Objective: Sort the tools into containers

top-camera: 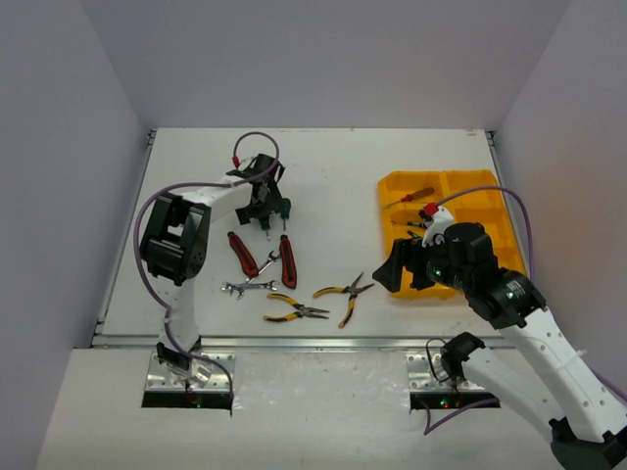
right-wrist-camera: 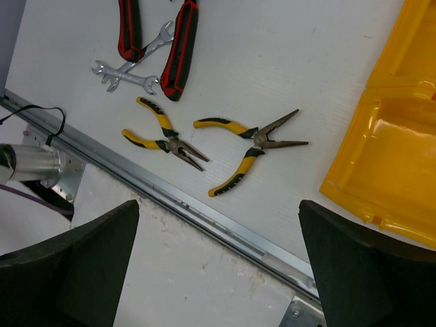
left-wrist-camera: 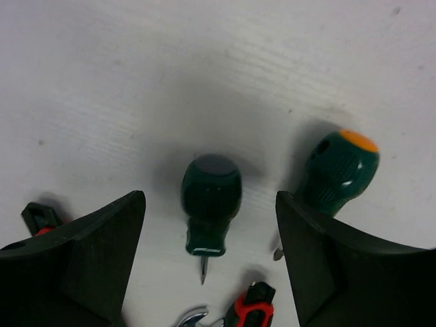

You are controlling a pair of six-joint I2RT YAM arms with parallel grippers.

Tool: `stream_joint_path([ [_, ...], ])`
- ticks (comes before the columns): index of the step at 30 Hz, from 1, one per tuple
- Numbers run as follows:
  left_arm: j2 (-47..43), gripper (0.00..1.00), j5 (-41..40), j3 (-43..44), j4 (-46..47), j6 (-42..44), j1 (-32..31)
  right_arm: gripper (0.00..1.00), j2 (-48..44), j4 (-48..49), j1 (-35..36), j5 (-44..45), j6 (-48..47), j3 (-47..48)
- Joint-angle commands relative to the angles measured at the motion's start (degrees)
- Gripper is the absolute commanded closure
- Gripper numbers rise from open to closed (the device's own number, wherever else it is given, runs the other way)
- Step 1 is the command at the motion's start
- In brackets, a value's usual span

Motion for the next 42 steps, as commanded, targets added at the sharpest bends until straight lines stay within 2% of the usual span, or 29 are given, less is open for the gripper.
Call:
stream_joint_path([
  [1, 2.16, 0.36, -0.94, 3.98, -0.05, 0.29, 0.13, 0.01, -1.85, 0.02, 0.01, -1.49, -0.74, -1.40],
  [3, 2.93, 0.47, -1.09, 3.83, -0.20, 0.22, 0.13, 0.01, -2.16, 0.10, 0.01, -1.65, -0.59, -2.09],
  [9, 4.91, 0.59, -2.41, 4.13, -1.38, 0.48, 0.31, 0.01, -2.44, 0.67, 0.01, -3.24, 0.12, -3.15],
  [12, 4.95, 0.75, -2.29, 3.91, -1.42, 0.77, 0.75, 0.01, -2.53, 1.18, 0.01, -4.39, 0.56, -3.15],
  [13, 4.84, 0.75, -1.96, 3.82, -1.35, 1.01, 0.84, 0.01, -2.60, 1.43, 0.01, -4.65, 0.65, -3.15],
  [14, 4.43, 0.80, -1.81, 3.70, -1.44, 1.08, 0.92, 0.01, -2.51, 1.62, 0.01, -4.92, 0.84, -3.15],
  [15, 2.88, 0.93, -2.08, 3.00, -1.52, 0.89, 0.92, 0.01, -2.33, 2.14, 0.01, -5.35, 1.26, -3.24],
  [16, 1.56, 0.98, -2.50, 2.25, -1.34, 0.44, 0.92, 0.01, -2.15, 2.56, 0.01, -5.74, 1.44, -3.34],
  [20, -10.65, 1.00, -0.70, -5.25, 4.78, -1.48, 0.62, 0.01, -0.63, 7.86, -0.05, -11.01, 2.15, -5.09],
  [23, -27.20, 1.00, 5.20, -14.06, 10.75, -3.82, -1.61, 0.01, 2.13, 16.84, 0.01, -18.74, 3.88, -7.79],
  [26, -39.42, 1.00, 15.61, -23.50, 18.91, -7.57, -4.15, 0.01, 5.65, 27.06, 0.01, -25.32, 7.39, -9.68],
  [29, -48.68, 1.00, 25.10, -31.84, 28.07, -13.33, -6.64, 0.02, 10.31, 37.62, 0.24, -28.20, 11.20, -10.13],
  [33, -58.11, 1.00, 31.00, -41.12, 38.10, -19.41, -7.99, 0.05, 15.13, 48.52, 1.98, -29.18, 14.80, -8.76],
  [38, -65.61, 1.00, 33.97, -46.94, 45.48, -23.93, -8.74, 0.07, 22.22, 54.80, 7.59, -25.42, 16.08, -5.69],
  [42, -67.97, 1.00, 35.13, -50.50, 50.23, -26.51, -9.77, 0.18, 27.03, 59.04, 11.77, -21.88, 16.82, -3.38],
])
